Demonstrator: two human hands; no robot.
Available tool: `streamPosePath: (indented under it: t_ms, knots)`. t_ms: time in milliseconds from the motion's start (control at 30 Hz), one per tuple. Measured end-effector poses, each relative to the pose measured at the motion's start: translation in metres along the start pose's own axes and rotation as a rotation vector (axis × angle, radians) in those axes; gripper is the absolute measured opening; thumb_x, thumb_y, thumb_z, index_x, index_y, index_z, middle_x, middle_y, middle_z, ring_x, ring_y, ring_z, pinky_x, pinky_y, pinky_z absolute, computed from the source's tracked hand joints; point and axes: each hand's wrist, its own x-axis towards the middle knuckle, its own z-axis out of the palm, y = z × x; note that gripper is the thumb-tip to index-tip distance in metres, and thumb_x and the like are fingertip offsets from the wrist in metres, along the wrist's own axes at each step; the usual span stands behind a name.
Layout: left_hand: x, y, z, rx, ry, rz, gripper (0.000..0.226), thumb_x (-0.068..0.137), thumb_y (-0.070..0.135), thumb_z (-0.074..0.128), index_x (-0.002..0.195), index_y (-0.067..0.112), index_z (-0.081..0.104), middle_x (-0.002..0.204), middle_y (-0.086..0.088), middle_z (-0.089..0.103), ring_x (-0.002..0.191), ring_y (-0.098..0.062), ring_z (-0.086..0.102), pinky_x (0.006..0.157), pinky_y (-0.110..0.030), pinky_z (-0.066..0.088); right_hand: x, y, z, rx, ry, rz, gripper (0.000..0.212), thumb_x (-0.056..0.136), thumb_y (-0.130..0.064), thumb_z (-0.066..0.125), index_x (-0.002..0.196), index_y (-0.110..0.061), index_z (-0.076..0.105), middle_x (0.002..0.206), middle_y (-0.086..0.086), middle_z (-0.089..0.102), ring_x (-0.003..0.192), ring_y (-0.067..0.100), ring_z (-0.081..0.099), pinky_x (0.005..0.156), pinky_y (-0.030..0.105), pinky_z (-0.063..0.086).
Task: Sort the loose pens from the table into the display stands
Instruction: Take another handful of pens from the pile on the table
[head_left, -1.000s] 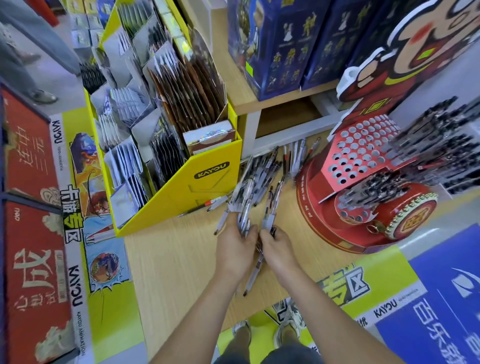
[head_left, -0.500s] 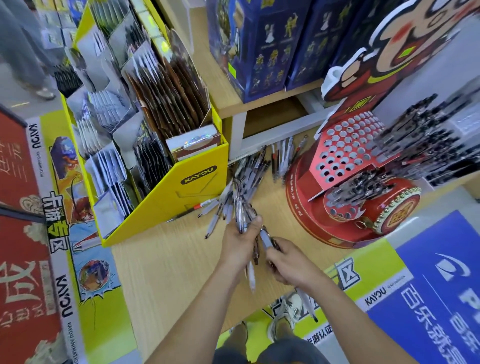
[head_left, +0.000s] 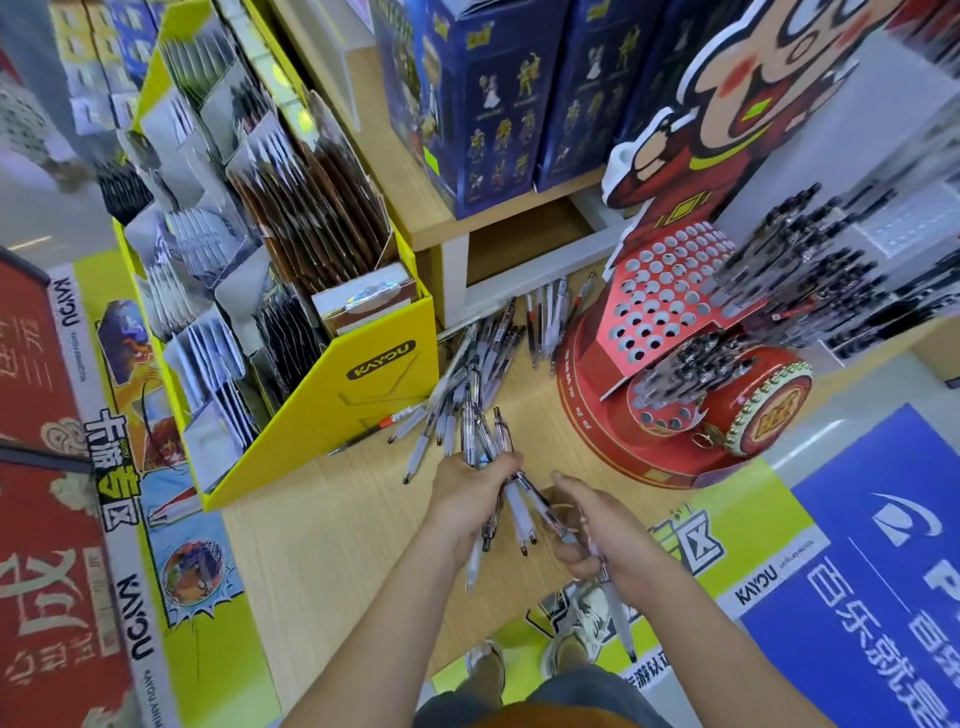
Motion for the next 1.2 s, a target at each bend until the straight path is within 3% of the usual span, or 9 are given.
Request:
streamPosePath:
  t_ms: [267,400,533,600,700,867,967,1067,1200]
  knots:
    - [-0.006,0.0,-0.01,0.014,0.0,-0.024,0.054,0.075,0.056,0.073,0.1,0.009,0.069,0.066,0.003,0.057,0.059,-0.014,0.052,0.059,-0.026,0.042,0.005,0.0,-0.001,0.251,-0.043,0.024,0.058,0.079,-0.058,0.066,0.109,-0.009,0.062,0.068,0.002,0.048,0.043,0.008,0.032,0.032,0.017,0.02]
    - [-0.013,0.002,0.0,0.136,-0.079,-0.012,0.048,0.081,0.056,0.067,0.093,0.01,0.067,0.066,0.002,0.063,0.057,-0.012,0.058,0.053,-0.021,0.044,0.006,-0.001,0.022,0.125,-0.061,-0.037,0.06,0.082,-0.07,0.056,0.111,-0.019,0.067,0.065,0.002,0.061,0.043,0.011,0.04,0.037,0.02,0.03]
    - [-0.024,0.009,0.019,0.552,0.03,0.216,0.048,0.097,0.055,0.037,0.095,0.01,0.054,0.085,-0.005,0.065,0.08,-0.026,0.065,0.065,-0.034,0.049,0.01,-0.005,0.05,0.322,-0.036,0.002,0.062,0.078,-0.071,0.055,0.099,-0.015,0.07,0.077,0.011,0.073,0.076,0.022,0.071,0.075,0.039,0.055]
    - [-0.025,0.01,0.02,0.769,0.117,0.363,0.041,0.099,0.05,0.033,0.104,0.012,0.049,0.094,-0.007,0.065,0.089,-0.029,0.064,0.068,-0.035,0.046,0.012,-0.004,0.053,0.488,-0.091,0.041,0.055,0.079,-0.07,0.059,0.088,-0.016,0.065,0.075,0.012,0.065,0.082,0.022,0.068,0.074,0.035,0.055]
    - [-0.024,0.007,0.02,0.96,0.147,0.499,0.044,0.099,0.048,0.033,0.12,0.012,0.047,0.11,-0.011,0.059,0.097,-0.03,0.06,0.077,-0.04,0.047,0.01,-0.004,0.052,0.653,-0.175,0.057,0.06,0.086,-0.069,0.047,0.107,-0.018,0.071,0.108,0.013,0.072,0.105,0.026,0.065,0.088,0.039,0.05]
    - [-0.03,0.009,0.023,1.027,0.135,0.504,0.053,0.099,0.047,0.035,0.139,0.013,0.036,0.125,-0.013,0.042,0.108,-0.034,0.053,0.087,-0.044,0.046,0.013,-0.005,0.051,0.77,-0.278,-0.05,0.085,0.073,-0.081,0.039,0.119,-0.015,0.067,0.121,0.012,0.069,0.119,0.028,0.059,0.11,0.047,0.038]
    - [-0.029,0.011,0.022,1.072,0.167,0.53,0.047,0.1,0.045,0.034,0.132,0.012,0.042,0.122,-0.012,0.043,0.106,-0.034,0.054,0.084,-0.044,0.048,0.013,-0.004,0.054,0.723,-0.307,-0.093,0.077,0.073,-0.07,0.052,0.123,-0.013,0.064,0.124,0.013,0.067,0.118,0.029,0.061,0.107,0.048,0.042]
    - [-0.036,0.016,0.025,1.257,0.062,0.487,0.047,0.1,0.036,0.033,0.14,0.014,0.033,0.13,-0.008,0.036,0.119,-0.031,0.041,0.094,-0.044,0.041,0.016,-0.005,0.056,0.743,-0.28,-0.124,0.036,0.087,-0.047,0.058,0.093,-0.014,0.071,0.099,0.007,0.072,0.093,0.025,0.069,0.089,0.043,0.049]
    - [-0.046,0.012,0.023,1.341,-0.05,0.525,0.055,0.099,0.024,0.034,0.151,0.016,0.019,0.148,-0.001,0.022,0.126,-0.027,0.027,0.101,-0.041,0.032,0.027,-0.005,0.059,0.858,-0.252,-0.086,0.036,0.091,-0.046,0.053,0.07,-0.016,0.058,0.069,0.002,0.059,0.069,0.021,0.063,0.072,0.036,0.045]
